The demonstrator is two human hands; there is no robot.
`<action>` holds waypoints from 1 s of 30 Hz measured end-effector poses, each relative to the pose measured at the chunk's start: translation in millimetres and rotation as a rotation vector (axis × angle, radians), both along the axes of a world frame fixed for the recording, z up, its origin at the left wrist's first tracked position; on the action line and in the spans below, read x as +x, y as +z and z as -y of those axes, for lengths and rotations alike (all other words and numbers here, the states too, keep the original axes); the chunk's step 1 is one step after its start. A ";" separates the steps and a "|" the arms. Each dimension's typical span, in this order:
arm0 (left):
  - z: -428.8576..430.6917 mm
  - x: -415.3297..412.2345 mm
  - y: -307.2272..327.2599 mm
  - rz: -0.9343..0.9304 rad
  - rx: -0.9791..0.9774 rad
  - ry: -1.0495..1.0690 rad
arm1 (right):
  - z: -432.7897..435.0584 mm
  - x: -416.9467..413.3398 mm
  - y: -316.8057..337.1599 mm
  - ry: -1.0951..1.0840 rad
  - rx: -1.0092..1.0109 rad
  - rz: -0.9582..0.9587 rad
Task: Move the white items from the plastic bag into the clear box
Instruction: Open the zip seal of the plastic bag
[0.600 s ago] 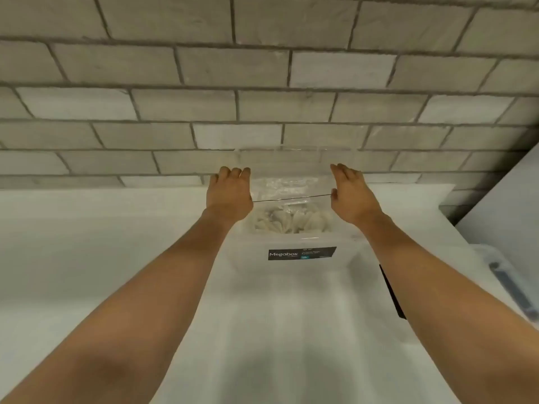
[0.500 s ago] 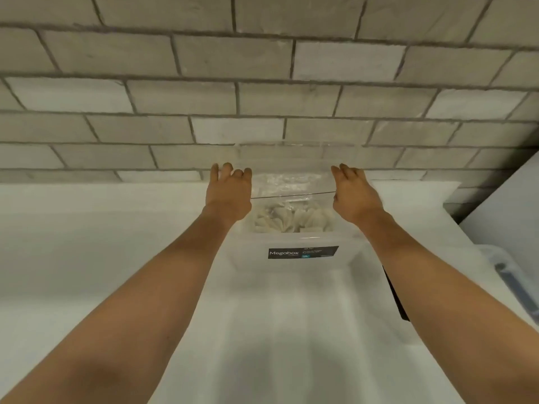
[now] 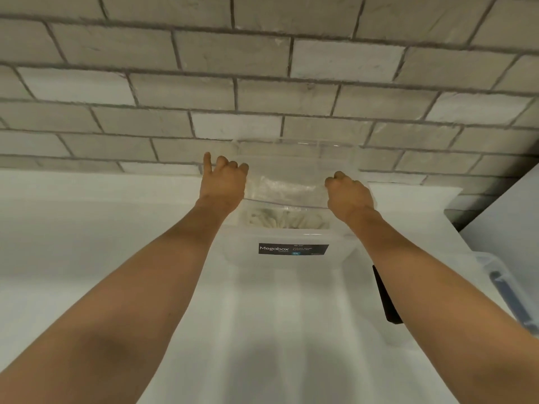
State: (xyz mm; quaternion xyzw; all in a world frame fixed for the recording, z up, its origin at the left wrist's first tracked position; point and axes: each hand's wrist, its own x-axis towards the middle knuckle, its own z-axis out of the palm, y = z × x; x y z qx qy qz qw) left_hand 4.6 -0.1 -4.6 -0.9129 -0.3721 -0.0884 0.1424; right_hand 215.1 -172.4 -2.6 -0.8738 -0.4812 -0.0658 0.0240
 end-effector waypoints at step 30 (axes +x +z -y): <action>237.1 -124.5 -5.7 0.920 -1.182 -0.001 | 319.5 -138.6 1.1 0.002 0.516 -0.554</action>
